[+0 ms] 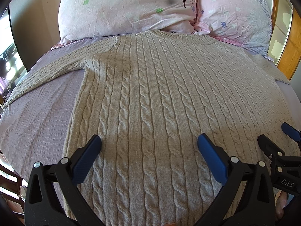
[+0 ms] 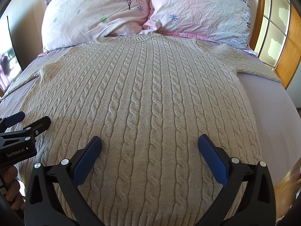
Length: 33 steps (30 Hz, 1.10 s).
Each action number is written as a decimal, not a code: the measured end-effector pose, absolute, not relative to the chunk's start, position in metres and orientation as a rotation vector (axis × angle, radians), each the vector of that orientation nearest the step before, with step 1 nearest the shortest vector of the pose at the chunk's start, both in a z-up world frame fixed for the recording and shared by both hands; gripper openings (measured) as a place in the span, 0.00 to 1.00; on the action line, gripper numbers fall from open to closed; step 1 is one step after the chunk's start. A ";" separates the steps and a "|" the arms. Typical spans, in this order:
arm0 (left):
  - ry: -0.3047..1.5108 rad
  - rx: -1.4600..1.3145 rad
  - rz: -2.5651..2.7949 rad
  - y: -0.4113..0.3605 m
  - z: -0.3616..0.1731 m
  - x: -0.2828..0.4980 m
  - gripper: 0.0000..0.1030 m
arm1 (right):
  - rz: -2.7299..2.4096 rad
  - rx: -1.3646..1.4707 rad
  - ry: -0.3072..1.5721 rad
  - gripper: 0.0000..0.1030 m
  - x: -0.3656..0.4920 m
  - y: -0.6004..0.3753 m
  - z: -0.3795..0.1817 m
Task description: Fold small clothes
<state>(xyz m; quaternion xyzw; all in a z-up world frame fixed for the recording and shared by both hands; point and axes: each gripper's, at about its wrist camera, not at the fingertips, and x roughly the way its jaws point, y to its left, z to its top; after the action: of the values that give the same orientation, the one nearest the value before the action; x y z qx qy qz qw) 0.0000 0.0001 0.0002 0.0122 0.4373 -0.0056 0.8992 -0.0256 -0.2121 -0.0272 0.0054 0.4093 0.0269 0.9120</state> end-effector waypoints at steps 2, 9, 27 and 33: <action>0.906 0.025 -0.011 0.000 0.000 0.000 0.98 | 0.055 0.011 0.844 0.99 -0.026 -0.212 -0.027; 0.911 0.025 -0.011 0.000 0.000 0.000 0.98 | 0.055 0.011 0.847 0.99 -0.025 -0.211 -0.028; 0.896 0.047 -0.051 0.003 -0.001 -0.001 0.98 | -0.052 0.472 0.663 0.99 0.022 -0.398 0.025; 0.907 0.036 -0.070 0.006 0.003 0.010 0.98 | -0.337 0.809 0.671 0.79 0.072 -0.558 0.008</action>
<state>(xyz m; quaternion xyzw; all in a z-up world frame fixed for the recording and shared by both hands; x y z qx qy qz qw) 0.0098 0.0062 0.0025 0.0172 0.4380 -0.0339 0.8982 0.0721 -0.5575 0.0082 0.3842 0.3189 -0.1600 0.8515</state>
